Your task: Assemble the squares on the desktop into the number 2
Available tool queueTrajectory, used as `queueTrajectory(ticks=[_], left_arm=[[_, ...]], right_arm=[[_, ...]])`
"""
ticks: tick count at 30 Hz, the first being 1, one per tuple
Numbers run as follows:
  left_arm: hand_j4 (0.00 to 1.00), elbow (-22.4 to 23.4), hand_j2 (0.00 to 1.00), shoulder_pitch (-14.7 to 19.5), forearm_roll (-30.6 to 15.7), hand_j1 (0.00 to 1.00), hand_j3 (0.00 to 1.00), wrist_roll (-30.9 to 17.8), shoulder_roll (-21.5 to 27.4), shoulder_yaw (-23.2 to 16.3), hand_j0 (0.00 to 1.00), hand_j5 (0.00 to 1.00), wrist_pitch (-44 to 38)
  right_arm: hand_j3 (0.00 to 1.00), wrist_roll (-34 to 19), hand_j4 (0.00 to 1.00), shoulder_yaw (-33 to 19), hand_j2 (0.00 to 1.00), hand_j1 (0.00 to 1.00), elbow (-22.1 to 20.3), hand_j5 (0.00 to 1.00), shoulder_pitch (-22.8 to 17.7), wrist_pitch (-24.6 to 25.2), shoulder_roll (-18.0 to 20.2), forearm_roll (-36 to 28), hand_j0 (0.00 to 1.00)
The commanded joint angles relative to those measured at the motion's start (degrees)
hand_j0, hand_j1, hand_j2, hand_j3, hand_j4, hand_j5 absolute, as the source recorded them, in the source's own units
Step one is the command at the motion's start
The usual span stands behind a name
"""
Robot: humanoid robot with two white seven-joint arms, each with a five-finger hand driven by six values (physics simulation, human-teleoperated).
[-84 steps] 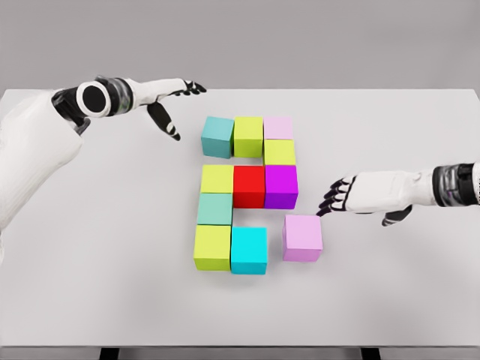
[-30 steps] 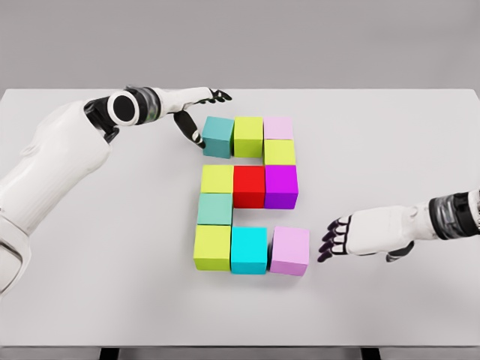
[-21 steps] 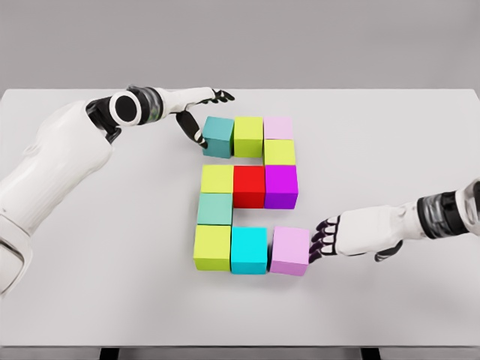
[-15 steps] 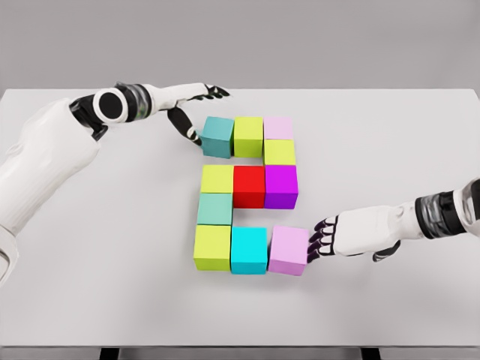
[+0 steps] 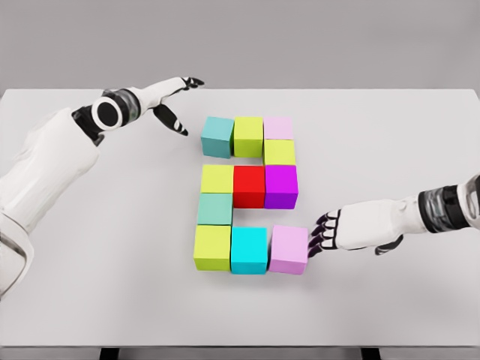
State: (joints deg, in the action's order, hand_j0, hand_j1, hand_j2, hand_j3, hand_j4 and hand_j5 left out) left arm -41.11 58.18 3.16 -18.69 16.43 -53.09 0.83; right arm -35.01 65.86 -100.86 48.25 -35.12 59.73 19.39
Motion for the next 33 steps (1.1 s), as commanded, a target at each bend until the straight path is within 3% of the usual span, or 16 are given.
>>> queueTrajectory(ticks=[1, 11, 14, 33], left_arm=[[1.00, 0.3, 1.00, 0.0, 0.5, 1.00, 1.00, 1.2, -0.7, -0.1, 1.00, 1.00, 0.0], [1.00, -0.4, 1.00, -0.4, 0.4, 1.00, 1.00, 0.6, -1.1, -0.3, 1.00, 1.00, 1.1], [1.00, -3.1, 1.00, -1.1, 0.4, 1.00, 1.00, 0.4, -0.7, -0.4, 1.00, 1.00, 1.9], [1.00, -3.5, 1.00, -1.4, 0.2, 1.00, 1.00, 0.4, -1.0, -0.4, 1.00, 1.00, 2.2]], right_arm=[[1.00, 0.0, 1.00, 0.1, 1.00, 1.00, 0.0, 1.00, 0.0, 0.1, 0.5, -0.1, 1.00], [1.00, 0.0, 1.00, -0.2, 1.00, 1.00, 0.0, 1.00, 1.1, 0.1, -0.1, 0.1, 1.00], [1.00, 0.0, 1.00, -0.3, 1.00, 1.00, 0.0, 1.00, 1.1, 0.1, -0.2, 0.0, 1.00], [1.00, 0.0, 1.00, -0.2, 1.00, 1.00, 0.0, 1.00, 2.1, 0.1, -1.8, -0.3, 1.00]])
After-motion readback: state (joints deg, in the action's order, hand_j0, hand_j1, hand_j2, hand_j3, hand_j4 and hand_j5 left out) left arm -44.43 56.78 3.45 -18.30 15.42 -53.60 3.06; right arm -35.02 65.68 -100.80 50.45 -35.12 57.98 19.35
